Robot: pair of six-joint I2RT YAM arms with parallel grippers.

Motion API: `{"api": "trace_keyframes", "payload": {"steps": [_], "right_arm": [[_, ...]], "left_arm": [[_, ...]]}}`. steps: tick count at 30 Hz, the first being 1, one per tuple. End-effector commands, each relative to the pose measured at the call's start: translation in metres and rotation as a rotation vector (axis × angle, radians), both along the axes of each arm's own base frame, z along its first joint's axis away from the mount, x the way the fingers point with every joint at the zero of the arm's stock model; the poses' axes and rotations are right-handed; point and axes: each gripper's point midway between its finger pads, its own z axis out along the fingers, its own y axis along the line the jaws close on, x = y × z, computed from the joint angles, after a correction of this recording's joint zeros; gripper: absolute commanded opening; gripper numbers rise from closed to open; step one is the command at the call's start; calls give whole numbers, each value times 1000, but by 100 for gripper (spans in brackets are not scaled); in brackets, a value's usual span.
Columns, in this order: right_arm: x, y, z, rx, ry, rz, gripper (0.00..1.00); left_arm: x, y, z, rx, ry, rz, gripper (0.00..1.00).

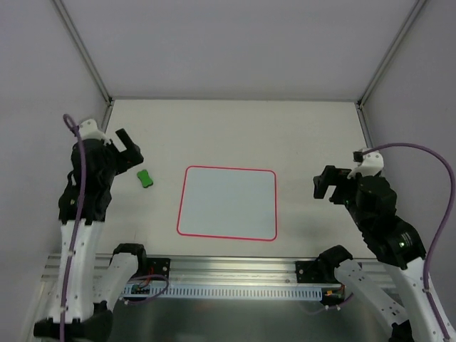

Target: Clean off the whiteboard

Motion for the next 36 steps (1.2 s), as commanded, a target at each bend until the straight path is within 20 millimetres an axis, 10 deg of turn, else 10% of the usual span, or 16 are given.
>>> {"api": "trace_keyframes", "payload": {"steps": [1,8,17,36], "right_arm": [[-13,-31,41,-70,-132,-69,99],[-45,-61,94,-74,-318,-111,99],[-76,-78,109,-29,-433,-129,99],[-72,-61,108,22,-454,-57,99]], "left_arm": [[-37,-10,24,47,-99,-118,99],[-123,-12,90,109,-408,-159,99],[-174,-8,98,78,-505,-132,99],[-177,-7,78,25,-496,-129,99]]}}
